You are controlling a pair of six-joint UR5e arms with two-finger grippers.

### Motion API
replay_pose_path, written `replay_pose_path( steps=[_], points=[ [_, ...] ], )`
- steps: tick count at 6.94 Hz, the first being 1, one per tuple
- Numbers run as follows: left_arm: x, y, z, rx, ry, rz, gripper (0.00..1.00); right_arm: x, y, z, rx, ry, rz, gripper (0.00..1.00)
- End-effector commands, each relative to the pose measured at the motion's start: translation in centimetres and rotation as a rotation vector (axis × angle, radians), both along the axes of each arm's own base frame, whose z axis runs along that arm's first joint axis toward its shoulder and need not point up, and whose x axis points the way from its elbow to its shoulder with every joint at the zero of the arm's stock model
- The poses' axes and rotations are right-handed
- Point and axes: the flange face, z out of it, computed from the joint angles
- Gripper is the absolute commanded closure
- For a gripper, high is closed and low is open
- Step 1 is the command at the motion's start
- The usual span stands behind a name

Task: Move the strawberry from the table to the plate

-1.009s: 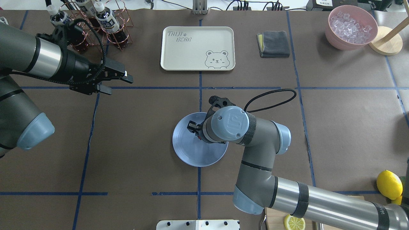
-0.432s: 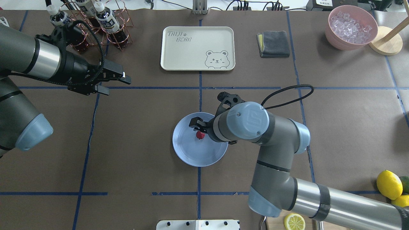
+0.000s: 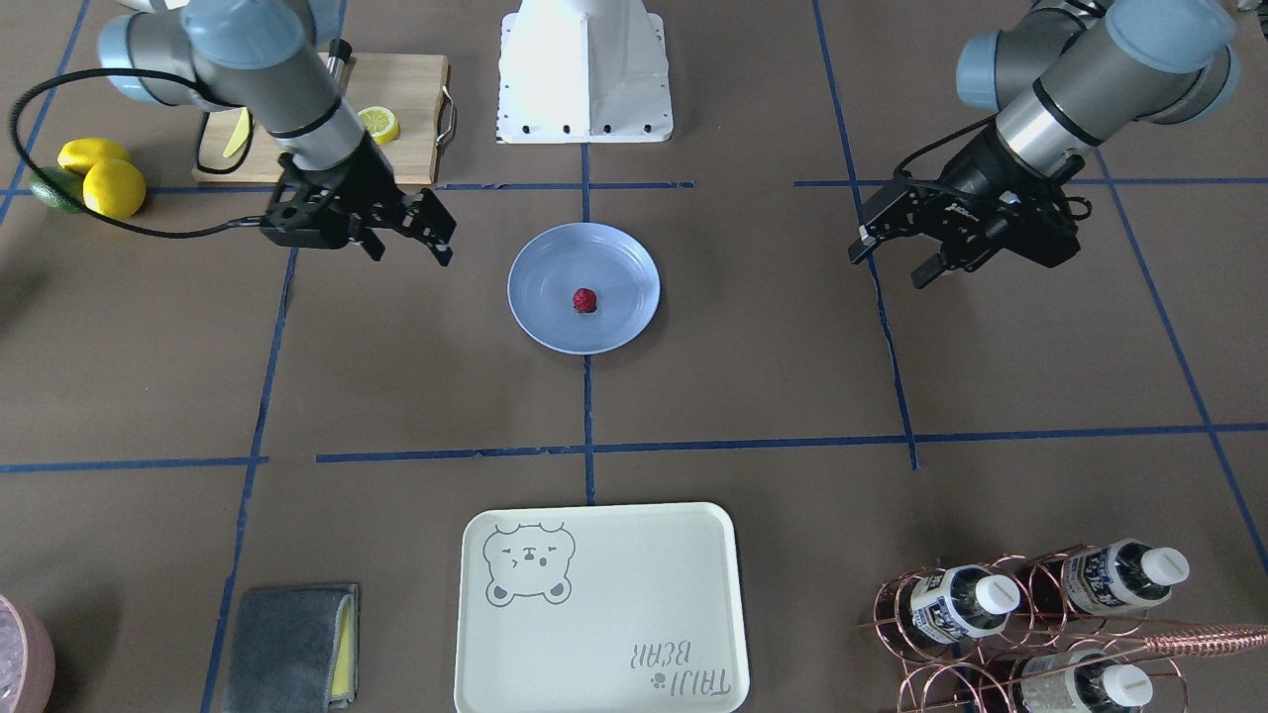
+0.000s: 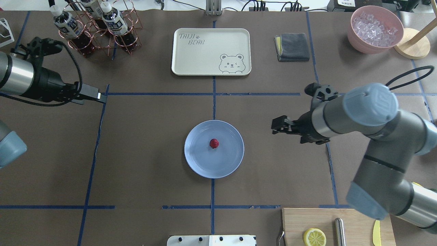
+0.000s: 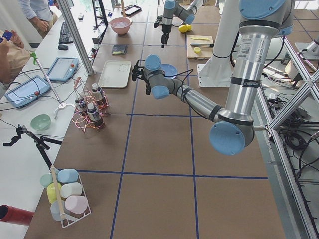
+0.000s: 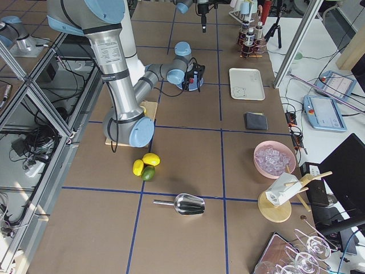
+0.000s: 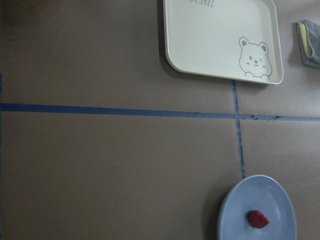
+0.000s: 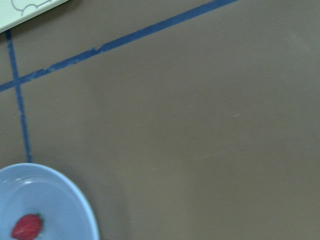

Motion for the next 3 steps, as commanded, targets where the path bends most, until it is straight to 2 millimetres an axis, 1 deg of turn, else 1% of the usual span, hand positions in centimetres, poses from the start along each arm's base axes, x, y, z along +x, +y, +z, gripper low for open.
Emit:
replay_pose_path(
  steps=[1,2,3],
  points=[
    [-7.6,0.7,9.5,0.216,-0.194,0.046,0.05,12.8,-1.3,9.1,0.113,0.120,-0.103,0.00],
    [-11.9,0.8,13.1,0.296,-0.272,0.057,0.05,18.1,-2.1,13.1,0.180,0.185,-0.143,0.00],
    [-14.9,0.9,16.4,0.348,-0.336,0.082,0.05,23.3,-3.1,17.7,0.209,0.209,-0.188,0.00]
  ],
)
